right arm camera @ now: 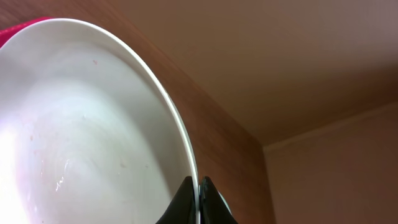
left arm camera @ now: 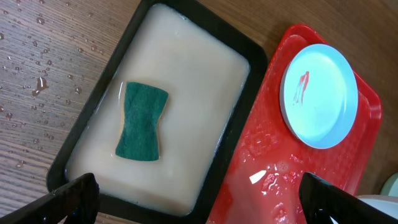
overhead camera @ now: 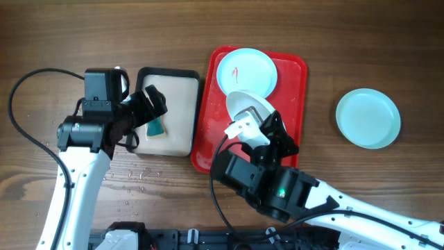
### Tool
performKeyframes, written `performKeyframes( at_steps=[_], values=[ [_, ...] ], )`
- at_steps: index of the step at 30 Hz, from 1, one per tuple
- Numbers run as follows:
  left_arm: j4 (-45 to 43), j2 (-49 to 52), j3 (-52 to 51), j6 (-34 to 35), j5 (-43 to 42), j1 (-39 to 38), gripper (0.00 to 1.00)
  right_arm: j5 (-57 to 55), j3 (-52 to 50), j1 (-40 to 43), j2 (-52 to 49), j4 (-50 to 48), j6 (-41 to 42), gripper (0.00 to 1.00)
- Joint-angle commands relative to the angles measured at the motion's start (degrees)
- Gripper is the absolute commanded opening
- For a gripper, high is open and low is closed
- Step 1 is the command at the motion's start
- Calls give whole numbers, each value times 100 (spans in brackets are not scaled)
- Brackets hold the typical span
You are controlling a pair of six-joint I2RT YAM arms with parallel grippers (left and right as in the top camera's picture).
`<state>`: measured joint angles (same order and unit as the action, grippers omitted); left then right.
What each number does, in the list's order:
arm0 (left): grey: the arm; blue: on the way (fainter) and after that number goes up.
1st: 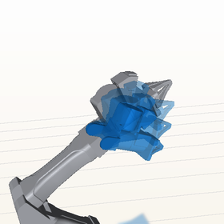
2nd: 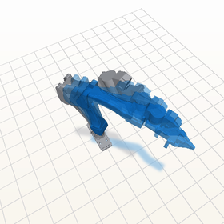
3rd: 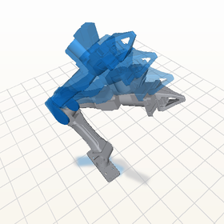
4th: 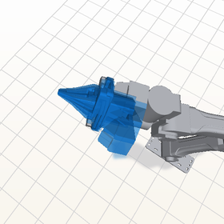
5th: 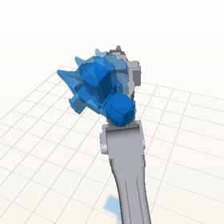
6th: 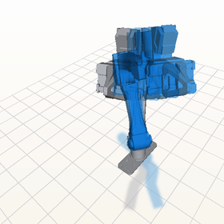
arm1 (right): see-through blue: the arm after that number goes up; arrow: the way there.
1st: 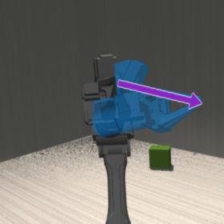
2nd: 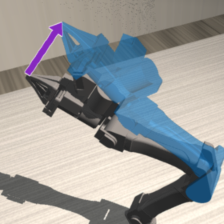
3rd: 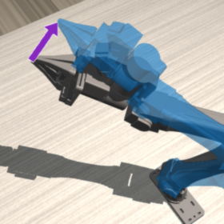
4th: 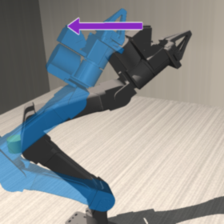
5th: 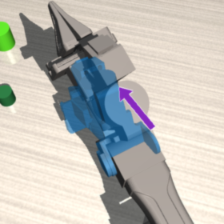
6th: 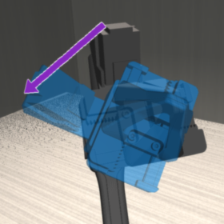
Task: Clean dirty plates on tray and stack at the side
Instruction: 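Lift the white plate with the right gripper and stack it on the blue plate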
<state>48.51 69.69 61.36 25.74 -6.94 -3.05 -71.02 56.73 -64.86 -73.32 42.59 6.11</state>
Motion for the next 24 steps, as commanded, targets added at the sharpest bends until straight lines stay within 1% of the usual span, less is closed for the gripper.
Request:
performKeyframes(
  at_steps=[1, 6, 8, 9, 10, 11, 12, 13, 14, 15, 16, 18, 19, 20, 21, 23, 24],
  values=[
    [2, -22, 90, -46, -72, 33, 100, -267, 79, -33, -39, -11, -17, 4],
    [2, -22, 90, -48, -72, 33, 100, -269, 79, -33, -39, -17, 9, 4],
    [2, -22, 90, -46, -72, 33, 100, -260, 79, 55, -39, -160, 66, 4],
    [2, -22, 90, -46, -72, 33, 100, -221, 79, 127, -39, -179, 295, 4],
    [2, -22, 90, -46, -72, 33, 100, 114, 72, 317, -39, -131, 796, 4],
    [2, -22, 90, -46, -72, 33, 100, 885, 61, 682, -42, -13, 1416, 4],
    [2, -22, 90, -48, -72, 33, 100, 1921, 52, 1248, -52, 101, 1965, 4],
    [2, -22, 90, -46, -72, 33, 100, 2951, 55, 1768, -57, 116, 2105, 4],
    [2, -20, 90, -46, -72, 33, 100, 4542, 63, 2531, -57, 107, 2039, 4],
    [2, -20, 90, -46, -72, 33, 100, 5499, 66, 3075, -55, 116, 1797, 4],
    [2, -20, 90, -46, -72, 33, 100, 6620, 66, 3936, -24, 120, 1458, 4],
    [2, -20, 90, -48, -72, 33, 100, 7871, 66, 5252, 96, 120, 1329, 4],
    [2, -22, 90, -46, -72, 33, 100, 8174, 66, 6052, 122, 118, 1346, 4],
    [2, -20, 90, -46, -72, 33, 100, 8150, 63, 6896, 94, 105, 1362, 4],
    [2, -22, 90, -46, -72, 33, 100, 7995, 63, 7493, 35, 81, 1368, 5],
    [2, -20, 90, -46, -72, 33, 100, 7624, 63, 8411, -155, 7, 1427, 4],
    [2, -20, 90, -46, -72, 33, 100, 7418, 63, 9044, -411, -33, 1624, 4]
  ],
)
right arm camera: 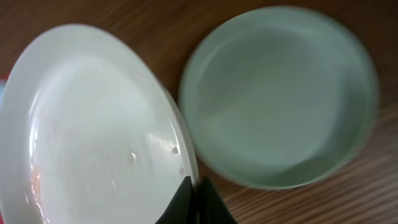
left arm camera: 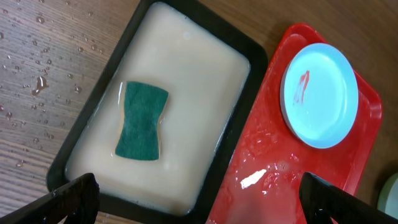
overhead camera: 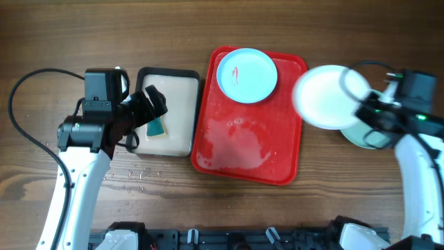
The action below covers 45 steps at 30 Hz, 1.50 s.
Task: Clean dirty plates on tray and stack at the side
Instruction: 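Lift the white plate with the right gripper and stack it on the blue plate, then grip the remaining blue plate rim with the right gripper, dip sponge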
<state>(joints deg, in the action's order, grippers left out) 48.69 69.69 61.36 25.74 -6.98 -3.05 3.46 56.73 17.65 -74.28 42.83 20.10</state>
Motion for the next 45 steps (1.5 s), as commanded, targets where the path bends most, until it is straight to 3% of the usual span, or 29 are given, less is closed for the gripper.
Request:
performKeyframes(
  at_steps=[1, 3, 4, 5, 6, 8, 11, 15, 18, 22, 25, 26, 28, 29, 31, 36, 39, 45],
  values=[
    [-15, -20, 90, -46, -68, 33, 100, 2, 63, 1235, -584, -81, 264, 4],
    [-15, -20, 90, -46, -68, 33, 100, -7, 63, 1652, -1198, -74, 387, 4],
    [-15, -22, 90, -46, -68, 33, 100, -166, 63, 1644, -1423, -17, 385, 12],
    [-15, -22, 90, -46, -68, 33, 100, -271, 63, 1644, -1493, 35, 396, 30],
    [-15, -22, 90, -46, -68, 33, 100, -210, 76, 1644, -1495, 133, 433, 33],
    [-15, -20, 90, -48, -68, 33, 100, 205, 306, 1580, -1158, 553, 490, 31],
    [-15, -20, 90, -46, -68, 33, 100, 1679, 557, 1032, -302, 601, -533, 30],
    [-15, -22, 90, -46, -68, 33, 100, 1941, 669, -988, 90, 262, -671, 28],
    [-15, -22, 90, -46, -68, 33, 100, 1423, 962, -2450, -1062, -634, -664, 34],
    [-15, -22, 90, -46, -68, 33, 100, 610, 1773, -2769, -3204, -1818, -796, 49],
    [-15, -22, 90, -48, -68, 33, 100, 625, 1875, -2754, -4301, -2889, -647, 45],
    [-15, -22, 90, -46, -68, 33, 100, 820, 1875, -2756, -4555, -2975, -391, 40],
    [-15, -20, 90, -46, -68, 33, 100, 1266, 1875, -2754, -4680, -2876, -297, 8],
    [-15, -22, 90, -46, -68, 33, 100, 1338, 1875, -2754, -4627, -2761, -295, 4],
    [-15, -20, 90, -46, -68, 33, 100, 1327, 1875, -2747, -4358, -2223, -184, 5],
    [-15, -20, 90, -46, -68, 33, 100, 953, 1875, -2728, -2817, 68, -35, 4],
    [-15, -22, 90, -46, -68, 33, 100, 944, 1738, -2837, -2415, 1716, 260, 4],
    [0, -22, 90, 37, -304, 33, 100, 1117, 201, -3521, -2415, 192, 538, 4]
  ],
)
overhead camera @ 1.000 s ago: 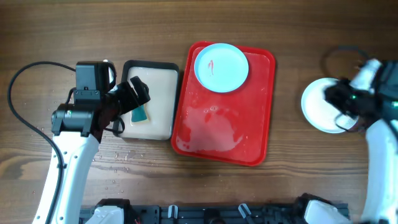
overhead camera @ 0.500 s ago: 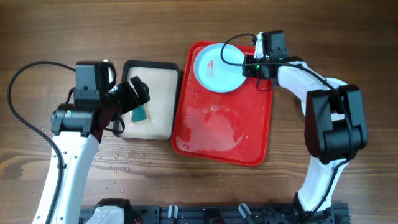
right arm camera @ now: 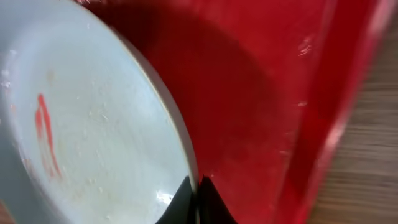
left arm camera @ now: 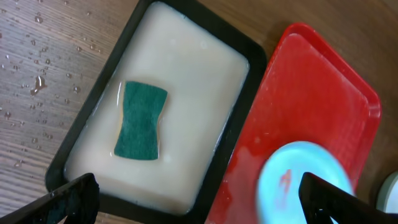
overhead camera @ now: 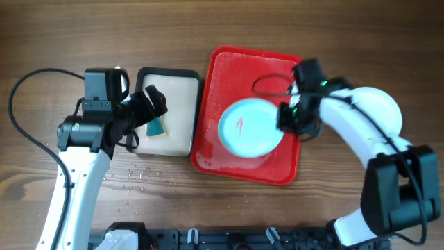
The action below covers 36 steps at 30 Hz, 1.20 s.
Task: Clean dirty plates on tray and stack at the side
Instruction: 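Grip the remaining blue plate rim with the right gripper, dip sponge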
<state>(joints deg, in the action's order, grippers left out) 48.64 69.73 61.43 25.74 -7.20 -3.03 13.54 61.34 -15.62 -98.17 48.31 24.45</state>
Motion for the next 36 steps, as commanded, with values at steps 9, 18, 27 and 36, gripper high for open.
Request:
performKeyframes(
  at_steps=[9, 18, 27, 36],
  values=[
    [116, 170, 39, 20, -446, 26, 82, 66, -96, -199, 2131, 46, -804, 7],
    [-149, 1565, -481, 555, 514, -55, 77, -186, -221, -201, 2302, 297, -688, 4],
    [-1480, 2942, -1071, 468, 361, -315, 4, 7, -221, -201, 2315, 240, -616, 5],
    [-726, 2406, -356, 17, 1010, -313, 48, 4, -221, -201, 2315, 225, -605, 6]
  ],
)
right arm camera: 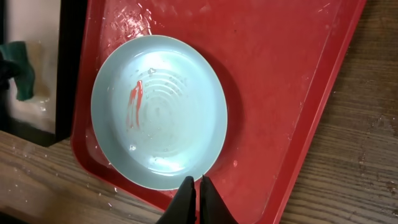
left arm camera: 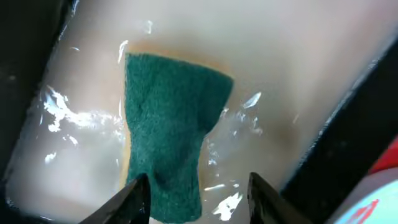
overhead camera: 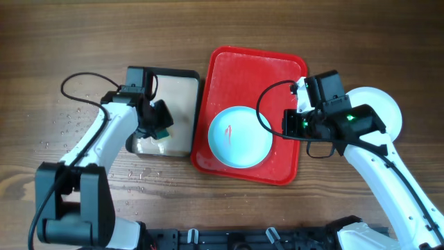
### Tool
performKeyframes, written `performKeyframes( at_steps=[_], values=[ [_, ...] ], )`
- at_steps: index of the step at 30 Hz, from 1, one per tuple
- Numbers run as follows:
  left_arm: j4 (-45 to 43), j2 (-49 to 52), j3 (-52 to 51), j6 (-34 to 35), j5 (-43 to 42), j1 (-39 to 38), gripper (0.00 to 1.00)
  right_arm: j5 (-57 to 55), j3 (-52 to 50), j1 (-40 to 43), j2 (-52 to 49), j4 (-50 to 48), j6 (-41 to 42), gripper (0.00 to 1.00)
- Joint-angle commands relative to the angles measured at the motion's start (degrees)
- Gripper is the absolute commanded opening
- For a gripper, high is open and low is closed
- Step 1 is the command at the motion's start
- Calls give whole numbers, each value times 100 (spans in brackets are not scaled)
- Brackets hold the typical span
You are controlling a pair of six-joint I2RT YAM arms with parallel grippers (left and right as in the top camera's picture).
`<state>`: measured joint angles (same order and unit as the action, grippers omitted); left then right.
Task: Clean dirty plates on tray and stack at the side
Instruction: 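Grip the remaining blue plate rim with the right gripper, dip sponge, then scrub the blue plate with the sponge in the left gripper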
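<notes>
A light blue plate (overhead camera: pixel 241 137) with a red smear lies flat in the front half of the red tray (overhead camera: pixel 277 69); the right wrist view shows the same plate (right arm camera: pixel 160 112). My right gripper (right arm camera: pixel 194 199) hovers above the plate's near rim, shut with nothing in it, and the overhead view places it (overhead camera: pixel 287 126) by the tray's right side. The green sponge (left arm camera: pixel 171 124) floats in soapy water. My left gripper (left arm camera: pixel 199 199) is open low over it, one finger on each side of its near end.
The black basin (overhead camera: pixel 177 73) of cloudy water stands left of the tray. A white plate (overhead camera: pixel 388 111) tops the stack at the right, partly under my right arm. Water drops (overhead camera: pixel 66 121) wet the table at the left.
The blue plate, held tilted by my right gripper, now lies flat on the tray, and that gripper is off it. My left gripper has come down from high above the basin, open over the sponge.
My right gripper held a white plate over the tray, then over the green plate at the right. Then the white plate lay on that stack and the gripper held the smeared blue plate at the tray's front. Now that plate is released and my left gripper is at the sponge.
</notes>
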<state>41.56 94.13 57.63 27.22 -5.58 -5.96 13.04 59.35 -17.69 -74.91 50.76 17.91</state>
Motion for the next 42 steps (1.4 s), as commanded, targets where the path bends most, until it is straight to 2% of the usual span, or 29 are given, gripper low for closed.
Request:
performKeyframes(
  at_steps=[1, 3, 4, 6, 7, 8, 9, 12, 18, 21, 24, 27, 32, 33, 34, 35, 37, 42],
  values=[
    [-109, 24, -31, -133, 931, -20, 47, 55, -22, 7, -11, -39, 50, 9],
    [-363, 186, -155, -131, 879, -22, 41, 52, -22, 7, -11, -57, 44, 17],
    [-551, 398, -260, -129, 680, -22, 32, 26, -22, 7, -24, -57, 17, 17],
    [-625, 734, -310, -133, 407, -22, 22, -24, -22, 9, -70, -55, 31, 18],
    [-614, 813, -310, -133, 343, -22, 10, -81, -22, 9, -107, -57, 81, 19],
    [-603, 839, -310, -133, 295, -22, 5, -210, -22, 9, -149, -55, 234, 20],
    [-597, 839, -306, -140, 160, -22, 4, -332, -22, 9, -240, -55, 378, 20],
    [-262, 636, -87, -315, 66, -15, 4, -334, -22, 9, -525, -59, 479, 19],
    [1003, -83, 1069, -625, -66, -22, 4, -376, -22, 9, -901, -334, 457, 18],
    [1102, -330, 1204, -627, -459, -114, 4, -538, -22, 9, -1082, -573, 459, 18],
    [1104, -420, 1202, -621, -745, -540, 4, -535, -22, 87, -1493, -752, 409, 19],
    [879, -389, 1202, -393, -741, -1150, 4, 70, -22, 101, -2155, -916, -323, 20],
    [398, -118, 1165, 125, -398, -1829, 4, 557, -22, 98, -3176, -1224, -592, 20],
    [299, -9, 1165, 190, -402, -1952, 4, 608, -22, 98, -3268, -1314, -584, 18],
    [195, 131, 1165, 203, -402, -2103, 4, 610, -22, 101, -3327, -1412, -566, 9],
    [94, 284, 1165, 245, -404, -2282, 4, 533, -22, 101, -3331, -1429, -417, 4],
    [-365, 643, 1165, 380, -667, -2754, 4, 243, -22, 101, -3331, -1388, -98, 4],
    [-1029, 1539, 1165, 1115, -310, -3252, 4, 245, -22, 101, -3331, -1322, -101, 4]
  ],
)
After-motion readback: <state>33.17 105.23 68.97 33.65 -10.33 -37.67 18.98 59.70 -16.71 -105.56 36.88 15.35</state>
